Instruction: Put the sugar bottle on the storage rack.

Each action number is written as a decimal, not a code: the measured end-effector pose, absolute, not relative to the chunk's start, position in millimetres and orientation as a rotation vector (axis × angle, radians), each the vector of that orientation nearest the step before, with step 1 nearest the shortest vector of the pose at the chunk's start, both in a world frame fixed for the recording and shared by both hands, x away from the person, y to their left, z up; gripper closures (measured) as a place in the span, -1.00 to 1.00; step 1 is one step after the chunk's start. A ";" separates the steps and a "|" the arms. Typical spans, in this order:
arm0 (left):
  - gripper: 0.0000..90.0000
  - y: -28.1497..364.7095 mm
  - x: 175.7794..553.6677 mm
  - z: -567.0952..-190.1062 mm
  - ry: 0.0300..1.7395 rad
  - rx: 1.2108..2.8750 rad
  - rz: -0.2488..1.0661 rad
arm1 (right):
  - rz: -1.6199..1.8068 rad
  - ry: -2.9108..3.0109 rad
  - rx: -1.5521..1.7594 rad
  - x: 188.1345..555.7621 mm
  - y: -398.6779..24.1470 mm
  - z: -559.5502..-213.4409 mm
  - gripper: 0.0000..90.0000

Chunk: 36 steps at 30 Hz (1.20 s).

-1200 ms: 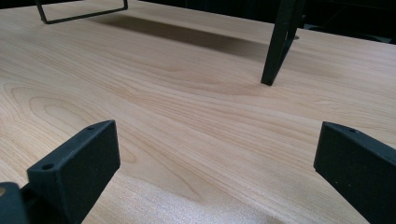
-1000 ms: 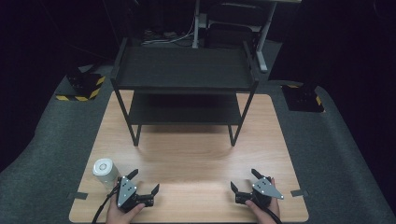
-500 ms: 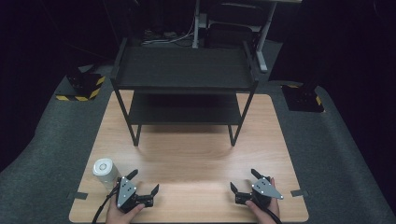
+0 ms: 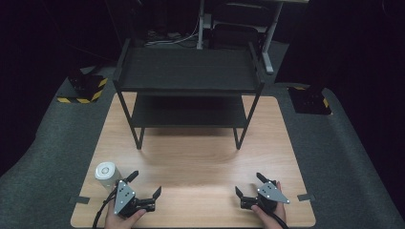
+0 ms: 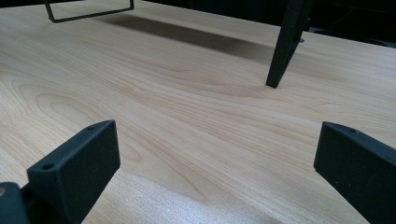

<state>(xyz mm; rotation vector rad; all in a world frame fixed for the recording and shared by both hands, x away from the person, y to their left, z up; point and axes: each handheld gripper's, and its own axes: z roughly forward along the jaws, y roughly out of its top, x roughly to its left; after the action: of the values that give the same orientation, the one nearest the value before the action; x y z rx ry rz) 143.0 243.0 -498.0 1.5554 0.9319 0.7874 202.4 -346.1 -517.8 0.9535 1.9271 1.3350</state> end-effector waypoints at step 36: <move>-0.99 287.1 121.2 -505.3 1.202 1.388 1.049 | 1.335 1.921 0.954 202.0 -345.8 -518.3 -0.99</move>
<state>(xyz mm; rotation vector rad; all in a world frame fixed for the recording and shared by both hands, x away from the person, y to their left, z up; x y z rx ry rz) 121.2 287.1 -505.3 1.3880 1.2018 1.0494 202.0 -345.8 -518.3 0.9535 1.9211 1.3347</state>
